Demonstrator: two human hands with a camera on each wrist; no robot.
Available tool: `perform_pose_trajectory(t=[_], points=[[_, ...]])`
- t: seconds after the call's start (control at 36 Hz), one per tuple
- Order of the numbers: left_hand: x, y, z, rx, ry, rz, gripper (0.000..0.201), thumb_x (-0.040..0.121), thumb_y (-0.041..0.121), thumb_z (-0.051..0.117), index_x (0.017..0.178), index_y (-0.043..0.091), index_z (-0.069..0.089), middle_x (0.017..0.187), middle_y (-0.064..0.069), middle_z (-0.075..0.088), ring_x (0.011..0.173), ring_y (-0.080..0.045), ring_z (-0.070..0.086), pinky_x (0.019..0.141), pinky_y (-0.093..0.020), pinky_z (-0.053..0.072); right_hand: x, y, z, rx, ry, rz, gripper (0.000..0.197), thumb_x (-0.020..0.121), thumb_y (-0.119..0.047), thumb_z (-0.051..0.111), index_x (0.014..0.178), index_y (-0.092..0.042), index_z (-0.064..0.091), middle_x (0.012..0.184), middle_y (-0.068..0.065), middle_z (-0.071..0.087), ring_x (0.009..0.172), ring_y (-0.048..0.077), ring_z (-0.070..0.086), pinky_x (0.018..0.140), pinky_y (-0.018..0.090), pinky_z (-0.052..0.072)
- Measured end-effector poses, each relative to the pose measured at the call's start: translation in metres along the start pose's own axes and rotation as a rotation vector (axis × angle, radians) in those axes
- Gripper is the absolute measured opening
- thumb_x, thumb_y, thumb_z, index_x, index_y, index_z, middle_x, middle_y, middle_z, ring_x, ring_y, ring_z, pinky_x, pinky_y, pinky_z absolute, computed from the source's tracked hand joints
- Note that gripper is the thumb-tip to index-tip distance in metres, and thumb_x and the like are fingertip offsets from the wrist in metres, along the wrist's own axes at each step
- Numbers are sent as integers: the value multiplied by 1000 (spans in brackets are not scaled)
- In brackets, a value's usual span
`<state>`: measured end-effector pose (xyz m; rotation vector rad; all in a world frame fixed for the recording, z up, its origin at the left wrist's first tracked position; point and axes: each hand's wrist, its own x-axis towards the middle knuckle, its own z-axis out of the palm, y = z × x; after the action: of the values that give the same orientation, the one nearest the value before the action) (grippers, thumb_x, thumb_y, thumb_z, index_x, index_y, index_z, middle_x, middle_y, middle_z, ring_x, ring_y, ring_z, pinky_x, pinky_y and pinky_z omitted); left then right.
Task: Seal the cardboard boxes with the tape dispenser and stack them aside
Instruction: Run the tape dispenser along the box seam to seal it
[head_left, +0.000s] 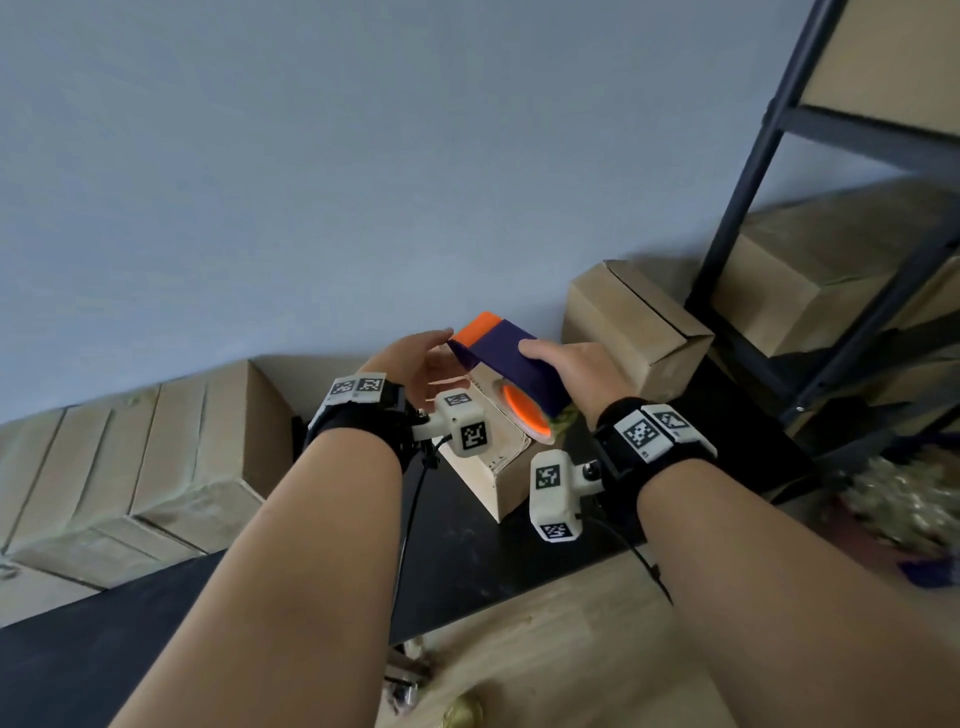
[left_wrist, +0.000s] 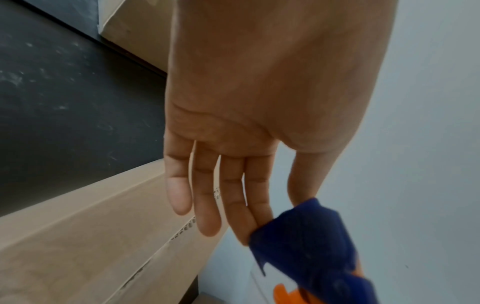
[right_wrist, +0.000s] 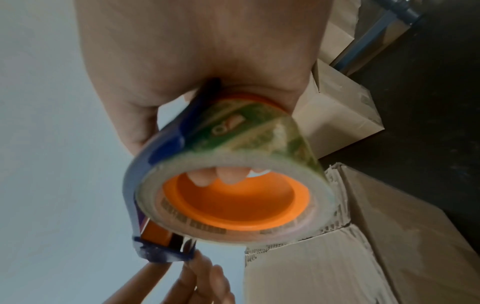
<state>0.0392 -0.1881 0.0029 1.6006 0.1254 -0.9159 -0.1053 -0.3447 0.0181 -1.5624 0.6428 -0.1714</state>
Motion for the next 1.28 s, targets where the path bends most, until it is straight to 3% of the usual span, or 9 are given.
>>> perform_pose_trajectory(t=[0.08, 0.19, 0.31, 0.42, 0.53, 0.69, 0.81, 1.14, 1.28], points=[[0, 4, 0, 7, -7, 2, 19, 92, 16, 55, 77, 11, 65, 70, -1, 70, 76, -18, 61, 96, -34, 41, 2, -3, 3, 17, -8, 7, 33, 81, -34, 73, 91, -3, 76, 83, 9, 75, 67, 17, 65, 65, 27, 47], [15, 4, -10, 164, -26, 12, 14, 75, 20, 70, 86, 11, 74, 101, -4, 72, 101, -24, 64, 105, -38, 41, 5, -2, 5, -27, 6, -5, 29, 82, -34, 72, 87, -6, 74, 72, 2, 71, 58, 11, 61, 54, 19, 44], [18, 5, -9, 327, 60, 21, 14, 91, 16, 57, 91, 10, 69, 89, -2, 74, 76, -17, 70, 50, -21, 49, 10, 2, 7, -92, 35, 3, 30, 83, -35, 73, 83, -4, 71, 66, 1, 64, 53, 11, 55, 45, 15, 41], [23, 13, -1, 457, 98, 79, 30, 95, 3, 42, 69, 9, 55, 66, -1, 59, 56, -11, 52, 42, -16, 36, 14, 7, 11, -180, 50, -4, 37, 83, -40, 70, 76, -4, 68, 65, 3, 61, 59, 17, 52, 58, 25, 38], [32, 21, 6, 515, 76, 104, 36, 97, 3, 44, 61, 12, 44, 55, 0, 45, 51, -12, 38, 47, -17, 28, 19, 8, 13, -212, 75, 10, 38, 85, -41, 69, 73, -5, 66, 65, 3, 59, 59, 18, 50, 56, 25, 36], [52, 26, -12, 609, 422, 296, 19, 78, 15, 59, 63, 5, 62, 63, -11, 59, 63, -26, 57, 64, -33, 49, 26, 6, 5, -356, 74, 0, 41, 88, -43, 65, 67, -8, 61, 65, 3, 59, 61, 17, 54, 57, 21, 40], [59, 34, -27, 667, 558, 340, 18, 89, 21, 54, 75, 13, 62, 73, -8, 58, 66, -24, 52, 54, -26, 39, 33, 8, 7, -509, 52, -34, 50, 91, -47, 59, 89, 1, 69, 63, 1, 56, 60, 14, 53, 55, 18, 38], [96, 25, -51, 595, 454, 385, 29, 90, 33, 55, 76, 11, 69, 88, -12, 72, 83, -30, 68, 74, -36, 52, 72, 17, 46, -501, 145, 55, 36, 82, -50, 67, 77, -15, 58, 69, -3, 53, 65, 18, 51, 55, 20, 40], [111, 21, -53, 699, 406, 350, 22, 89, 29, 57, 73, 16, 60, 73, -8, 58, 67, -23, 53, 63, -29, 41, 80, 23, 57, -658, 160, 69, 45, 82, -49, 63, 60, -12, 50, 56, 1, 50, 58, 18, 53, 48, 26, 32]])
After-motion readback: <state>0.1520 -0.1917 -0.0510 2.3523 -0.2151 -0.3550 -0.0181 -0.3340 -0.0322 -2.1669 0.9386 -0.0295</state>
